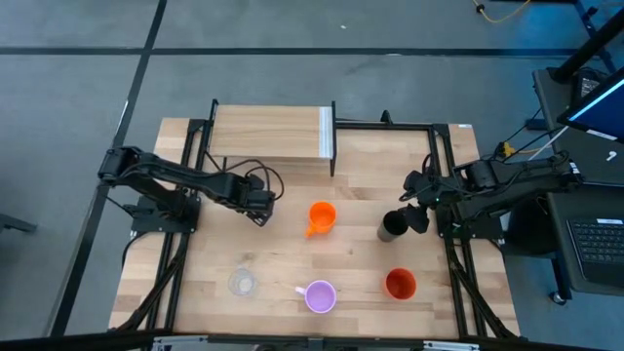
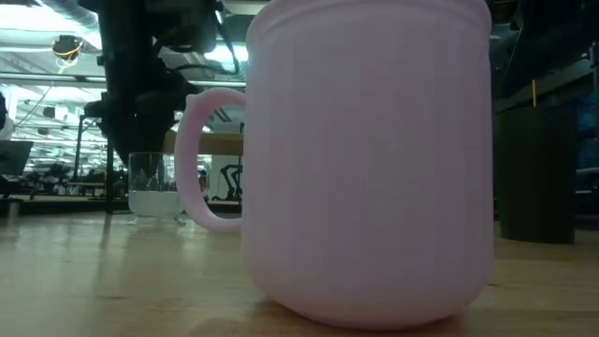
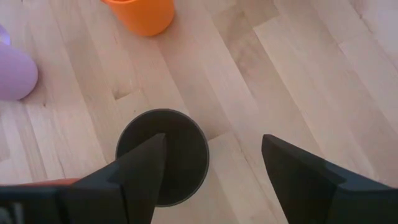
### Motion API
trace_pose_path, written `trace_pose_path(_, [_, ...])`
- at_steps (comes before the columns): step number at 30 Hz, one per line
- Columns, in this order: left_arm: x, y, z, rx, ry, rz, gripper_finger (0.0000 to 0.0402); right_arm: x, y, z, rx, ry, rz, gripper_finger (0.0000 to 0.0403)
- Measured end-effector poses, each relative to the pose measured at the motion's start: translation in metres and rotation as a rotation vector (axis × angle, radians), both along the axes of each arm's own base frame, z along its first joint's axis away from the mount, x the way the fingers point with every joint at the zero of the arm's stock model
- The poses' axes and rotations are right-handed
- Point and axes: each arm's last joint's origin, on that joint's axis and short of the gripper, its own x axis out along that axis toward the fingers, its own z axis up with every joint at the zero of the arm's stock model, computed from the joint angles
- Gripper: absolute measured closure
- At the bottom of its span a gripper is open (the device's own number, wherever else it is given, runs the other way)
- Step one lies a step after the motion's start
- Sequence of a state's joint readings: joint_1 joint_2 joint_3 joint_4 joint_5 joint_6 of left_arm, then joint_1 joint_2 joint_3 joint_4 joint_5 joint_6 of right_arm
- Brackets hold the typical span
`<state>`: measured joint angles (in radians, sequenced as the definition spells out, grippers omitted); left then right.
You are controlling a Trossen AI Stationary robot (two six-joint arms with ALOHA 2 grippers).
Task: Stack small to large cups/mugs on shelf
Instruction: Put the top transparent mug on the shelf
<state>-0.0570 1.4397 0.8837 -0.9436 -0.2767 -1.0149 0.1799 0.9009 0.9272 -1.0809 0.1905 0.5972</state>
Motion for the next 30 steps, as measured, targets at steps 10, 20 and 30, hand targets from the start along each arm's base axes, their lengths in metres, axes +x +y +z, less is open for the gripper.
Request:
trace_pose_path(10, [0.004,0.0,-0.005,-0.003,0.003,0.002,0.026,0.0,0.0,0.0,-0.002,0.001,0.002,0.0137])
trace_pose_path(20, [0.004,-0.001,-0.005,-0.006,-0.02,0.068,0.0393,0.0,0.0,0.0,-0.002,0.001,0.003,0.0137])
trace_pose_path(30, [0.018,-0.005,0.055,0.024,-0.093,-0.01,0.04,0.0,0.0,0.0,-0.004,0.002,0.005,0.0137])
